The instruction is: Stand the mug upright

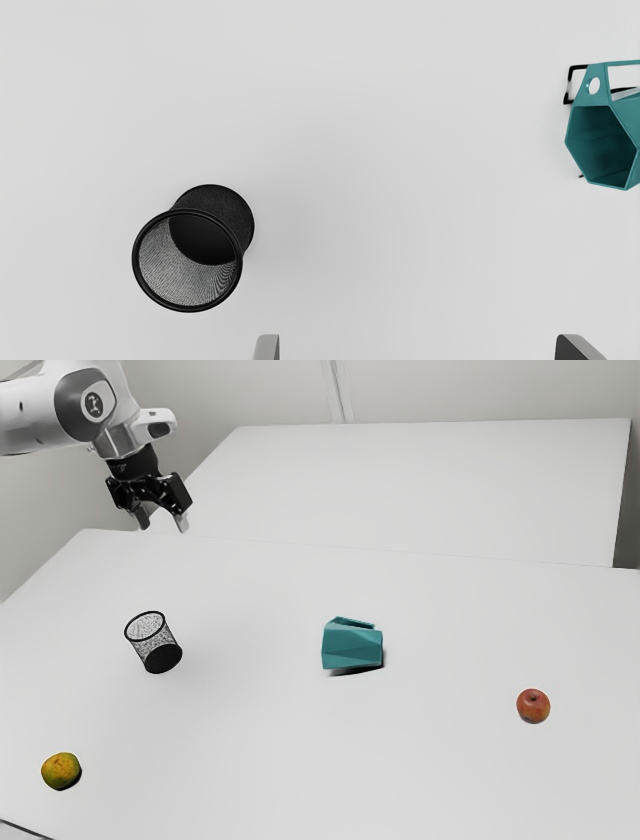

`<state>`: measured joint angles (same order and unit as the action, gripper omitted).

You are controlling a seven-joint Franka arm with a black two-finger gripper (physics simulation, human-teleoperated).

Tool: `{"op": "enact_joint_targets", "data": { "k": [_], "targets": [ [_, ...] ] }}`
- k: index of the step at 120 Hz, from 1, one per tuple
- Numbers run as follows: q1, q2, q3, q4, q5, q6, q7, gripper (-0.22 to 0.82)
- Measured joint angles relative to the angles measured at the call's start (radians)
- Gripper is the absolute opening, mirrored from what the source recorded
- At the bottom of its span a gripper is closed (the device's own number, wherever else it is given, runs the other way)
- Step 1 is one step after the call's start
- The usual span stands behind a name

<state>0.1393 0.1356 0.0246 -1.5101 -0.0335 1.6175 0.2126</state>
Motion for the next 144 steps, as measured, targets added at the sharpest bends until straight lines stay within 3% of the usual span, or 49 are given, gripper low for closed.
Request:
{"op": "enact_joint_targets", "data": {
  "k": [37,73,105,123,144],
  "targets": [
    [-0.008,-0.004,0.000,-0.008,-0.010,-0.003,0.003,0.60],
    [-0.008,-0.014,-0.020,-0.141,-0.328,0.002,0.008,0.60],
    [-0.016,0.001,-0.053,-0.318,-0.534,0.109,0.015,0.60],
    [-0.022,0.049,-0.098,-0.332,-0.595,0.194,0.033,0.60],
    [-0.028,0.139,-0.107,-0.328,-0.675,0.287,0.088,0.60]
  ]
}}
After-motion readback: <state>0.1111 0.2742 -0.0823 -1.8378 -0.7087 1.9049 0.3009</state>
